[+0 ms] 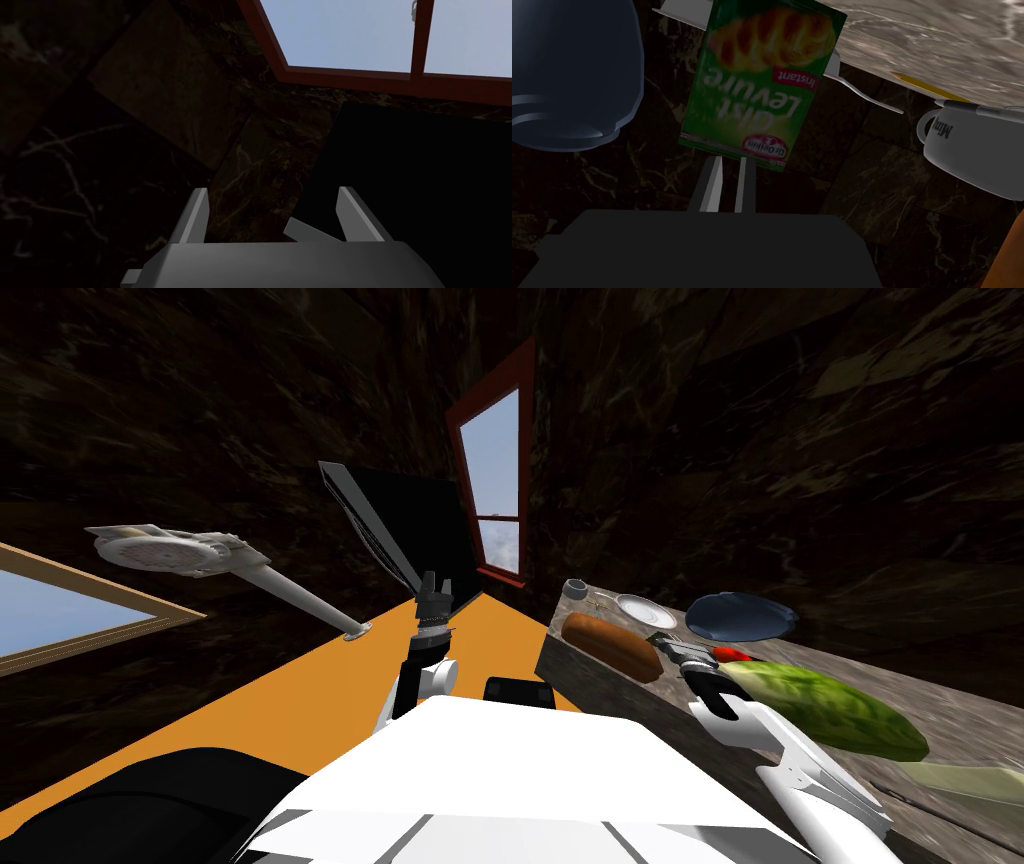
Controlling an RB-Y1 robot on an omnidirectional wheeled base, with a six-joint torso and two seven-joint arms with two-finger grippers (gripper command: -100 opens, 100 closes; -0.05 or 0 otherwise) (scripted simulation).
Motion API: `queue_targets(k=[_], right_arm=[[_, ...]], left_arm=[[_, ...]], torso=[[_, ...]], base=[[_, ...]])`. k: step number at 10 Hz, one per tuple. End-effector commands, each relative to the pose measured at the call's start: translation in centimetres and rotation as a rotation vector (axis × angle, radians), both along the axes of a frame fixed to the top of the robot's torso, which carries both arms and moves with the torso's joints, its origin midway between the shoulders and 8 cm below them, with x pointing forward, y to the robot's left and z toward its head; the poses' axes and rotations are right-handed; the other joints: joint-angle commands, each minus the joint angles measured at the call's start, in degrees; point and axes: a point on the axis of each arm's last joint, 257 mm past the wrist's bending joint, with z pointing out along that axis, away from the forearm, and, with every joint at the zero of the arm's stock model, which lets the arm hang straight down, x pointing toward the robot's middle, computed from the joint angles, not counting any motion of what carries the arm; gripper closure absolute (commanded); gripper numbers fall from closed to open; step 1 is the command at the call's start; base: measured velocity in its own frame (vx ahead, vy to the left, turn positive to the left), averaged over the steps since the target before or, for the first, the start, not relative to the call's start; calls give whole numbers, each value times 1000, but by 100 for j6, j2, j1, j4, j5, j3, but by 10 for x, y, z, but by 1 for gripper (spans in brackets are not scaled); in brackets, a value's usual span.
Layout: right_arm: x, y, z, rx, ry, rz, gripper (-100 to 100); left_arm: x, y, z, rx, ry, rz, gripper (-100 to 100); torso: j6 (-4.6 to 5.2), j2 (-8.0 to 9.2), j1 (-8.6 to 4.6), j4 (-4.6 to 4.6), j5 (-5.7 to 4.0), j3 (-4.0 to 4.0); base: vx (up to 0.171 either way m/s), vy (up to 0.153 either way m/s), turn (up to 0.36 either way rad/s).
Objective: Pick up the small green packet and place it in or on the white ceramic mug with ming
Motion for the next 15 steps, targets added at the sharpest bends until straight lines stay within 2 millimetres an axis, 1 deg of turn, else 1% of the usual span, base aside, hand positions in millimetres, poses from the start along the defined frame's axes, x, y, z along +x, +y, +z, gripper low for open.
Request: queue_targets(k=[1, 3, 7, 8, 9, 10, 11, 12, 13, 14, 15], right_arm=[[-4, -16, 5, 25, -32, -40, -100], [-10, -32, 11, 53, -69, -85, -100], [-25, -63, 18, 121, -153, -178, -100], [-31, -74, 17, 160, -189, -216, -100], [-34, -77, 15, 180, -205, -232, -100], [-36, -80, 9, 221, -231, -254, -100], [-35, -78, 0, 261, -249, -264, -100], [-31, -72, -11, 302, -260, -264, -100], [-22, -56, -29, 359, -262, -250, -100], [-22, -56, -29, 359, -262, -250, -100], [-15, -43, -41, 392, -256, -233, -100]], left_arm=[[0, 0, 0, 0, 0, 0, 0], [0, 0, 0, 0, 0, 0, 0], [0, 0, 0, 0, 0, 0, 0], [0, 0, 0, 0, 0, 0, 0], [0, 0, 0, 0, 0, 0, 0], [0, 0, 0, 0, 0, 0, 0], [0, 0, 0, 0, 0, 0, 0], [0, 0, 0, 0, 0, 0, 0], [0, 0, 0, 0, 0, 0, 0], [0, 0, 0, 0, 0, 0, 0], [0, 0, 0, 0, 0, 0, 0]], torso=[[0, 0, 0, 0, 0, 0], [1, 14, 11, 4, 3, 9], [1, -1, 7, 1, 3, 0], [1, 1, 4, 1, 2, 1], [1, 11, 8, 3, 3, 7], [1, 18, 9, 4, 3, 11], [2, 25, 2, 6, 1, 15], [3, 31, -4, 7, 0, 19], [3, 35, -13, 8, -2, 21], [5, 48, -22, 11, -4, 28], [5, 40, -27, 10, -5, 25]], base=[[-86, 66, 89], [-67, 52, 82], [-37, 47, 88], [-76, 56, 113], [-91, 55, 103], [-106, 34, 99], [-124, 20, 80], [-132, -3, 47], [-167, -30, 20], [-132, -34, -1], [-93, -58, -18]])
